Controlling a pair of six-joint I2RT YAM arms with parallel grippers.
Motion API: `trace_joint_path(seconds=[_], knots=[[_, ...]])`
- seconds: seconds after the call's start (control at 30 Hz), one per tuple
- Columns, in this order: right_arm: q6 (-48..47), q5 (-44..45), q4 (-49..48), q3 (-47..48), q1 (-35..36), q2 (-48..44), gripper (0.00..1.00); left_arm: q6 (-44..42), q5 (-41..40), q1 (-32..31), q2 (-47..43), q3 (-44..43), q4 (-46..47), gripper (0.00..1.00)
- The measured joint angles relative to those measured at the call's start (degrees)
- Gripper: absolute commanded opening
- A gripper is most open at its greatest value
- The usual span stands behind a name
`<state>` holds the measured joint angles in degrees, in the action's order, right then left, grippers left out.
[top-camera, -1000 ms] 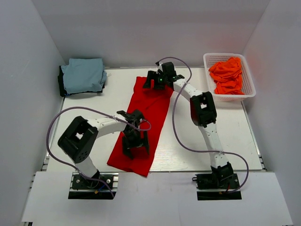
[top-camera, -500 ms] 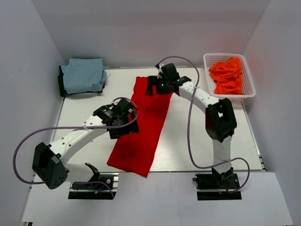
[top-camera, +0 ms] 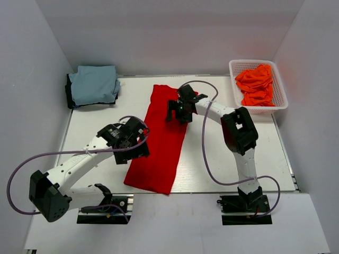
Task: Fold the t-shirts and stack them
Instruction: Rotate the tshirt 90 degrees
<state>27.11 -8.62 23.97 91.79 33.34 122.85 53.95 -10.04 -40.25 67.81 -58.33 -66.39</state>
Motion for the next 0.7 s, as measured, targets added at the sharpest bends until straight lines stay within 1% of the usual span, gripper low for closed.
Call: trace_joint_path(seconds=[0.17, 0.2, 0.3, 0.33, 0.43, 0.5, 0.53, 0.7], knots=[[0.4, -1.4, 1.5, 8.8, -4.4, 5.7, 0.9, -1.0, 3.7, 0.0, -0.3, 2.0, 0.5, 1.0], [-0.7, -1.4, 2.6, 13.3, -5.8, 8.3, 0.9, -1.5, 5.0, 0.0, 0.0, 3.0, 1.4, 1.0], [-5.5, -1.9, 4.0, 20.9, -8.1, 12.6, 0.9, -3.5, 9.0, -0.5, 1.5, 6.4, 5.0, 1.0], [-7.6, -1.8, 4.3, 22.5, -8.8, 13.4, 0.9, -4.0, 10.2, -0.8, 2.3, 7.1, 6.1, 1.0], [-12.7, -3.0, 6.5, 23.3, -9.4, 12.5, 0.9, -5.3, 12.0, -1.2, 3.6, 9.2, 10.0, 1.0], [-14.6, -4.7, 6.6, 21.3, -8.8, 9.5, 0.9, -5.8, 12.0, -1.2, 3.7, 10.6, 12.0, 1.0], [-15.3, -5.2, 5.2, 18.2, -8.3, 6.3, 0.9, -6.0, 12.0, -1.2, 3.7, 11.4, 13.4, 1.0], [-14.8, -6.2, 0.9, -3.8, -4.7, -17.4, 0.9, -6.6, 12.1, -1.2, 3.7, 15.1, 21.7, 1.0]])
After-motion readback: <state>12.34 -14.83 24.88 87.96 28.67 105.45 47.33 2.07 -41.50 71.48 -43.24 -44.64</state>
